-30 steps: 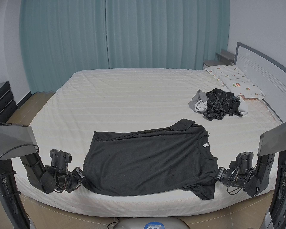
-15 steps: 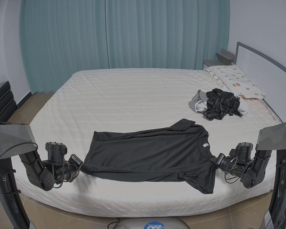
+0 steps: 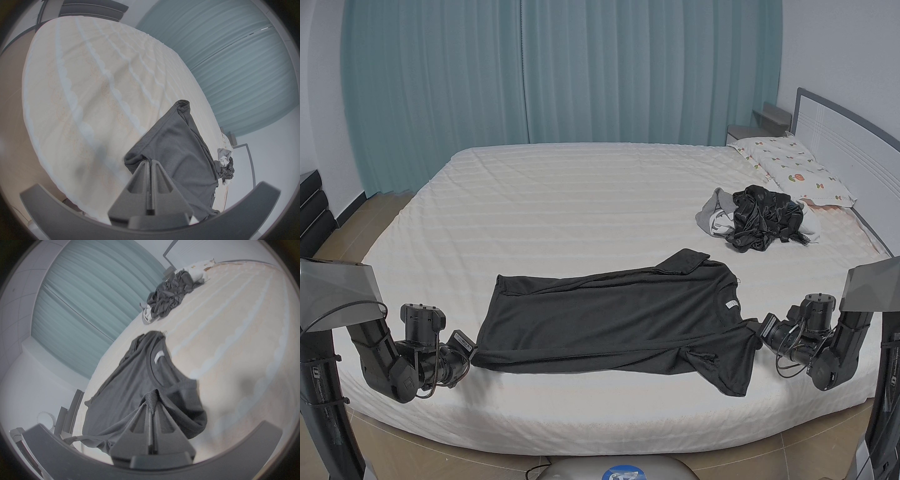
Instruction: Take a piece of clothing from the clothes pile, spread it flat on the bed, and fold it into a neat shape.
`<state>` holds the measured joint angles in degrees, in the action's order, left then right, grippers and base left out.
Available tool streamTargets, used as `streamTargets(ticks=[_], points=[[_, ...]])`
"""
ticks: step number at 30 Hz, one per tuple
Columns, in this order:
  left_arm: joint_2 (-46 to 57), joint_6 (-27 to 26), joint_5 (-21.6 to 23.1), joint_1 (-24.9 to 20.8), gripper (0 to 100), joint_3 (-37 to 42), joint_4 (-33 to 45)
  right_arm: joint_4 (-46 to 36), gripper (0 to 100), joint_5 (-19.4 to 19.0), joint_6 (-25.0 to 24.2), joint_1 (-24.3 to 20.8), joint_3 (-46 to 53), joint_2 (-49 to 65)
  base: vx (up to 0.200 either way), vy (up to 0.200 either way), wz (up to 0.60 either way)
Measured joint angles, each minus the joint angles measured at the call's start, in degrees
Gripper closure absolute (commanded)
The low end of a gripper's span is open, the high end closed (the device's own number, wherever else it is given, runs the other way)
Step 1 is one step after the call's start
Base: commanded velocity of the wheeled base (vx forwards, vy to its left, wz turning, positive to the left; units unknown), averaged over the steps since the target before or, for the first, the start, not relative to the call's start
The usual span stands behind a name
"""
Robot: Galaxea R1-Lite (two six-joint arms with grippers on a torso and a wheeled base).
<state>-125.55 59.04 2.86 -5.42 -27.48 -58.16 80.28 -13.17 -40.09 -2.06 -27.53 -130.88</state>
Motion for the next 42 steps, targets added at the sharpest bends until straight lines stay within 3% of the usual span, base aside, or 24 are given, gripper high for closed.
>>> streamTargets(ticks=[6,7,25,35,42], points=[[-0.2,0.0,0.0,0.0,100,0.0,0.0,-3.9,100,-0.1,0.3,-1.4,0.8,3.4,0.000,0.000,0.00],[-0.3,0.0,0.0,0.0,100,0.1,0.0,-4.3,0,-0.1,0.5,-1.6,0.6,3.2,0.000,0.000,0.00],[-0.5,-0.1,0.1,-0.1,100,0.1,0.0,-1.6,0,-0.8,1.6,2.4,-1.6,-1.3,0.000,0.000,0.00],[-0.5,-0.1,0.1,-0.1,100,0.2,0.0,-0.2,0,-3.7,0.9,-5.8,4.1,6.3,0.000,0.000,0.00],[-0.5,-0.1,0.1,-0.1,100,0.3,0.0,0.4,0,-3.7,0.6,-10.3,3.9,3.2,0.000,0.000,0.00]])
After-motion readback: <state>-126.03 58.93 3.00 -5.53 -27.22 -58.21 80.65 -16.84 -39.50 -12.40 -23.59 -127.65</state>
